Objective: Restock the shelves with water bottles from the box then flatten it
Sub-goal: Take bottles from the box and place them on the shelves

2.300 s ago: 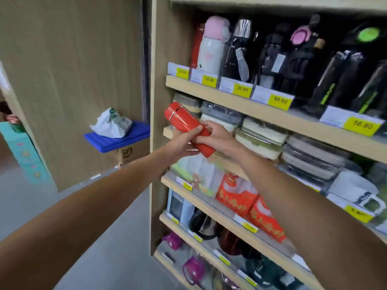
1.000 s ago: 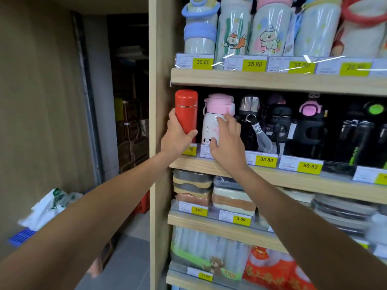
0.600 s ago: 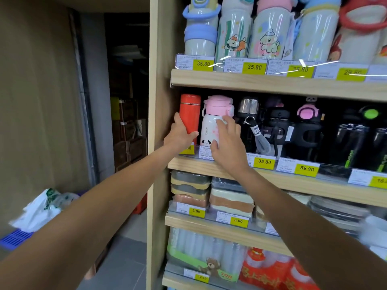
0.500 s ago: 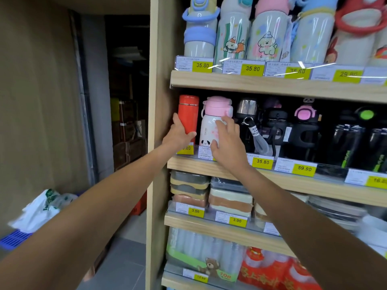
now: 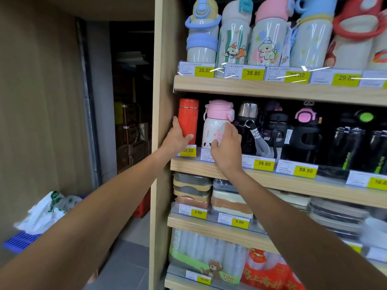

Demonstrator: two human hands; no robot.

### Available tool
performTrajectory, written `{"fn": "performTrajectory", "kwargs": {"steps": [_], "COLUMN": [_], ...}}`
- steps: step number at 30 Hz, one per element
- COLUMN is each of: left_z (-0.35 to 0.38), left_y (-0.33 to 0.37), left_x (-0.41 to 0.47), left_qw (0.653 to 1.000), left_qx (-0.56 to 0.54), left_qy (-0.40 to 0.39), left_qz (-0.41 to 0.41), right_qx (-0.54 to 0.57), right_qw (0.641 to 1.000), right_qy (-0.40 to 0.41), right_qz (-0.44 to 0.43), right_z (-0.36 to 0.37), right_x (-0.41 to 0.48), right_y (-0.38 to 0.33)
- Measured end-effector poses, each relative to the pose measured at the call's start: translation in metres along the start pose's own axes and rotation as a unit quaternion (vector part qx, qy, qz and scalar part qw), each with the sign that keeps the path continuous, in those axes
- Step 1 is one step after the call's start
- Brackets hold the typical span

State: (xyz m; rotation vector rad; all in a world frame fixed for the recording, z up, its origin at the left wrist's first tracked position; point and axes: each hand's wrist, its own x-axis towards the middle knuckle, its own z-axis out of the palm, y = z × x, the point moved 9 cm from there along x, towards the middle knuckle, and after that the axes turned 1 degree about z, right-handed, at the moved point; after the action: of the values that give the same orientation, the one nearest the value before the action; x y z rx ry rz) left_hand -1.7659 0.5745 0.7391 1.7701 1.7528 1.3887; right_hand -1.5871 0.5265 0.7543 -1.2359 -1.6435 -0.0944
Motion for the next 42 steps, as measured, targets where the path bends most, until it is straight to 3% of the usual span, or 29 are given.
{"fn": "performTrajectory", "kwargs": {"steps": [2, 5, 7, 10, 17, 28, 33, 37, 42], "left_z": [-0.012, -0.027, -0.012, 0.024, 0.042, 0.049, 0.048, 0.046, 0.05], "left_y": [0.006, 0.034, 0.043, 0.051, 0.05, 0.047, 0.06, 0.063, 0.065], "left_x": [-0.012, -0.042, -0.044, -0.039, -0.026, -0.012, -0.013, -0.014, -0.022], "left_qw": [0.996, 0.96, 0.968, 0.984, 0.985, 0.986, 0.993, 0.995, 0.996], "left_qx": [0.006, 0.039, -0.011, -0.063, -0.131, -0.124, -0.034, 0.073, 0.083], "left_qy": [0.086, 0.236, 0.18, 0.021, -0.063, -0.099, -0.105, -0.053, 0.002], "left_qz": [0.028, 0.146, 0.174, 0.164, 0.089, 0.047, 0.042, 0.034, 0.042], "right_qx": [0.024, 0.043, 0.054, 0.086, 0.177, 0.151, 0.168, 0.174, 0.194], "right_qw": [1.0, 0.999, 0.998, 0.994, 0.979, 0.982, 0.98, 0.979, 0.975], "right_qy": [0.008, 0.01, 0.012, 0.011, -0.001, -0.005, -0.027, -0.024, -0.025], "right_qz": [0.018, 0.024, 0.035, 0.061, 0.1, 0.111, 0.105, 0.103, 0.104], "right_z": [-0.001, 0.001, 0.001, 0.001, -0.003, -0.004, -0.006, -0.01, -0.015], "right_x": [0.001, 0.001, 0.001, 0.004, 0.008, 0.012, 0.012, 0.015, 0.015], "right_y": [0.002, 0.0, 0.0, 0.001, -0.003, 0.003, 0.004, 0.006, 0.011]}}
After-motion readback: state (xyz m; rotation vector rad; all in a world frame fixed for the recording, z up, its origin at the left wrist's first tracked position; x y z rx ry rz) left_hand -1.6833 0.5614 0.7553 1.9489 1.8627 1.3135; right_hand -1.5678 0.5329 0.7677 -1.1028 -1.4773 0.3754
